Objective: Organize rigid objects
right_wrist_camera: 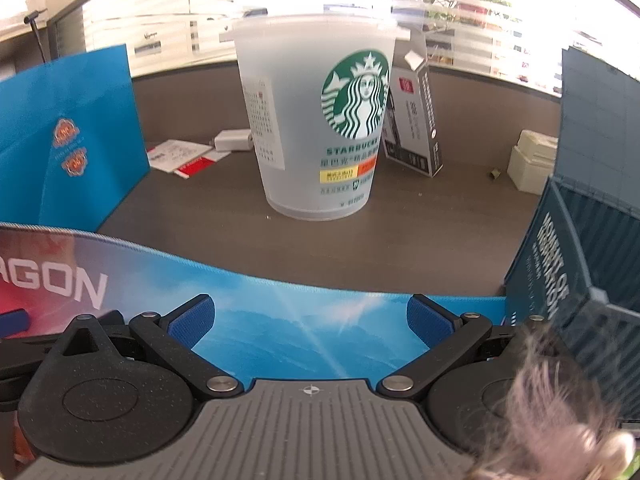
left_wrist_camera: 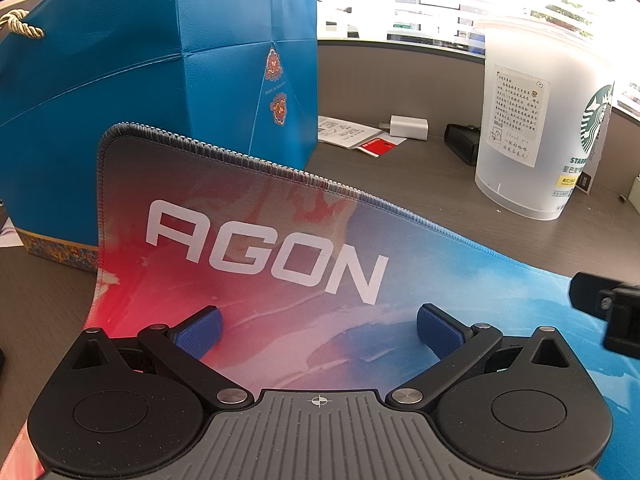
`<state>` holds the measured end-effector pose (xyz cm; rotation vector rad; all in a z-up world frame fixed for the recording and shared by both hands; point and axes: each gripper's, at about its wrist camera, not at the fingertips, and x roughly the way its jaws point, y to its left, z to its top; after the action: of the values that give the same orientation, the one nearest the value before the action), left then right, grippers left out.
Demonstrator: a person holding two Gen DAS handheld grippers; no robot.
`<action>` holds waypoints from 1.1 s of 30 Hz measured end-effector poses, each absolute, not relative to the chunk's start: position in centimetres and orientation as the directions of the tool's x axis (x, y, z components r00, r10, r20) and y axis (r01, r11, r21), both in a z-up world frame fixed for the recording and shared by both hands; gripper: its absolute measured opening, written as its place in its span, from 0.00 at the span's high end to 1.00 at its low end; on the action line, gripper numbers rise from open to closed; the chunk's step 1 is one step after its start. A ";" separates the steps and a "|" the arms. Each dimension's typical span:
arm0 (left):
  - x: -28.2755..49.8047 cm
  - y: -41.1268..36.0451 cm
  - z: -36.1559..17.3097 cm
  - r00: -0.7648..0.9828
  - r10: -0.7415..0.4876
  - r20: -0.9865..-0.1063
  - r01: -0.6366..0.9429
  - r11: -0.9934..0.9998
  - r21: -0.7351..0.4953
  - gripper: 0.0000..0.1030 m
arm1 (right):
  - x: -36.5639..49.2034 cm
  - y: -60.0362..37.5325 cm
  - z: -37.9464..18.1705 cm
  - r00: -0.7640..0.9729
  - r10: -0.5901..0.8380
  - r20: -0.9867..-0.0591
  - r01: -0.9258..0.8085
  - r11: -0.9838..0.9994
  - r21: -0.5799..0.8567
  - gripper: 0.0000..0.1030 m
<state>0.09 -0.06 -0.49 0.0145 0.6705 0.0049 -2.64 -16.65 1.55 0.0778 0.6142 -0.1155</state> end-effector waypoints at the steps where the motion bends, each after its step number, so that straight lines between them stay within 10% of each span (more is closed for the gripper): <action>1: 0.1 -0.1 -0.5 0.784 0.009 -0.621 0.000 1.000 0.015 0.00 | -2.9 -16.6 1.8 0.814 -0.084 -0.575 0.130 0.991 0.038 0.00; 33: 0.1 -0.1 -0.8 0.784 0.010 -0.621 -0.001 1.000 0.015 0.00 | -6.0 -16.4 4.1 0.853 -0.070 -0.517 0.100 0.995 0.029 0.00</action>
<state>0.14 -0.10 -0.77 0.0138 0.6703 0.0055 -5.97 -16.43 4.11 0.0553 0.5412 -0.0894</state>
